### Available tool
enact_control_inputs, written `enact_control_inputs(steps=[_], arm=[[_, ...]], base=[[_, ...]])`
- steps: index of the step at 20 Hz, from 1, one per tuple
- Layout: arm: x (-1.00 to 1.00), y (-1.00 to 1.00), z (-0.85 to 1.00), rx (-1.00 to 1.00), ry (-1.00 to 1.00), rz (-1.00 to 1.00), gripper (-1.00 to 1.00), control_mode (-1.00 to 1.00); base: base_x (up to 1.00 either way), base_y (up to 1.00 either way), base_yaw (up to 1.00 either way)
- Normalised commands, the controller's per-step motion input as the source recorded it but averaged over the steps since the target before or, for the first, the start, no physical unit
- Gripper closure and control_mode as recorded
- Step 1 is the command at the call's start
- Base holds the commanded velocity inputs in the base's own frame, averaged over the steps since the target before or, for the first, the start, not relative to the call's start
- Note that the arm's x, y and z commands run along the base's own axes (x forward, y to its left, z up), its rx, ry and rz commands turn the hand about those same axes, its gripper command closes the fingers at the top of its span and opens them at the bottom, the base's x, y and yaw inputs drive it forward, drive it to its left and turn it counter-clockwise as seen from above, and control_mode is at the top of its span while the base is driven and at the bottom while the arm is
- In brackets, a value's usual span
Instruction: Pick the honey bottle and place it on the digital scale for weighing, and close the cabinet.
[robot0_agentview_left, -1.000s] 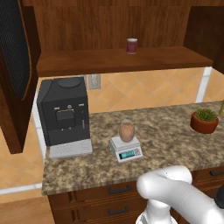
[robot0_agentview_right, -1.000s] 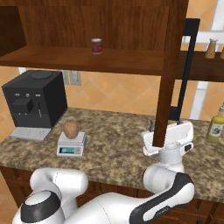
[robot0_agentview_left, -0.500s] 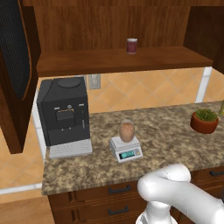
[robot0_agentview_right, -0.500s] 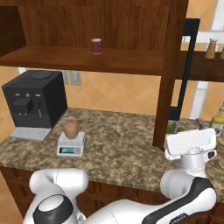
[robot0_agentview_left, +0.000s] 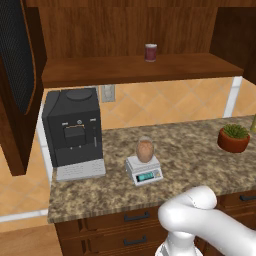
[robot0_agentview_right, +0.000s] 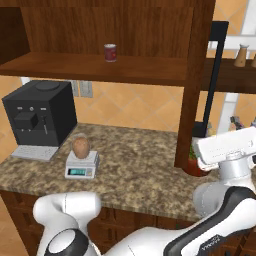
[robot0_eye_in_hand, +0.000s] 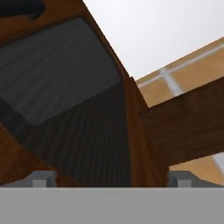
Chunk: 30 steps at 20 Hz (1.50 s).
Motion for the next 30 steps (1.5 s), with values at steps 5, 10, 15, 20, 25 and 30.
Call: enact_control_inputs(steps=[5,10,15,20,25,30], arm=[[-0.17,1.0,0.9,-0.27,-0.16,0.02,-1.0,-1.0],[-0.32,1.0,0.77,-0.28,-0.26,0.07,-1.0,-1.0],[0.0,1.0,0.16,-0.4,-0.09,0.0,-1.0,-1.0],[0.46,1.0,-0.03,-0.4,0.07,-0.13,-1.0,-1.0],[0.88,1.0,-0.02,-0.34,0.07,-0.26,-1.0,-1.0],[0.99,1.0,-0.08,-0.32,0.06,-0.39,-1.0,-1.0]], base=[[0.0,0.0,0.0],[0.0,0.0,0.0],[0.0,0.0,0.0],[0.0,0.0,0.0],[0.0,0.0,0.0],[0.0,0.0,0.0]])
